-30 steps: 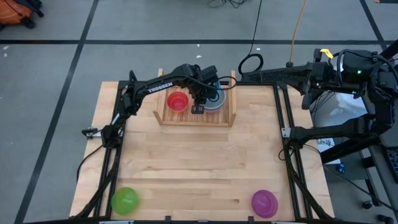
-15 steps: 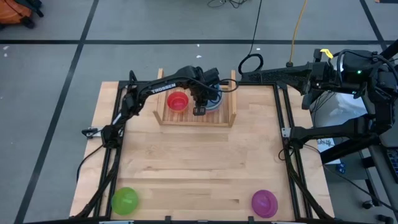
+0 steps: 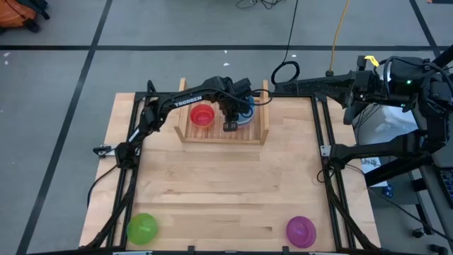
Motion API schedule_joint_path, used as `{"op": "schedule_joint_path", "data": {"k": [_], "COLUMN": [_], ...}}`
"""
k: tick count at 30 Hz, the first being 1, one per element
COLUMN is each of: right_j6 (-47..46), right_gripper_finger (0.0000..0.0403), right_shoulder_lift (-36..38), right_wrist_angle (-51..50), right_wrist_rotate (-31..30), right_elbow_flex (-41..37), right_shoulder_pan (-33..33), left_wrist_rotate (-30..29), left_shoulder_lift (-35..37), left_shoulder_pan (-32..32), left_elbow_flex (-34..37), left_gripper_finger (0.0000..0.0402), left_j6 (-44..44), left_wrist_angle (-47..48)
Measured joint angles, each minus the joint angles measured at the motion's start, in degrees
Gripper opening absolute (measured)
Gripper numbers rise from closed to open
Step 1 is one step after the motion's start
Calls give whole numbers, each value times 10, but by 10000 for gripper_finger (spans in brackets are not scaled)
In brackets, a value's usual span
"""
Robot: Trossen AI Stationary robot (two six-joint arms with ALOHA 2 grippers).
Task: Place and stack bowls onto a shelf
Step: Stack the blue bowl onto the white bowl
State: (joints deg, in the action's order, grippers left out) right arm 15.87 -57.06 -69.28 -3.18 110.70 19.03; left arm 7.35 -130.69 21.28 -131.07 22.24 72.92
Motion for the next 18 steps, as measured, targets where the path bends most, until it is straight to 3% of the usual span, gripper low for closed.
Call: {"op": "schedule_joint_path", "data": {"k": [5,18], "right_j6": [0,1], "right_gripper_finger": [112,112], "right_shoulder_lift": [0,0], "right_wrist_angle": [0,0], "right_wrist_rotate": [0,0], "right_elbow_flex": [0,0], "right_shoulder_pan": [0,0], "left_wrist_rotate": [-28,-30], "left_shoulder_lift": [0,35], "left_shoulder_pan": [0,-7], "left_elbow_flex": [0,0], "left_gripper_finger": [42,44], "left_j6": [-4,-43], "left_wrist_angle": [-18,-23]}}
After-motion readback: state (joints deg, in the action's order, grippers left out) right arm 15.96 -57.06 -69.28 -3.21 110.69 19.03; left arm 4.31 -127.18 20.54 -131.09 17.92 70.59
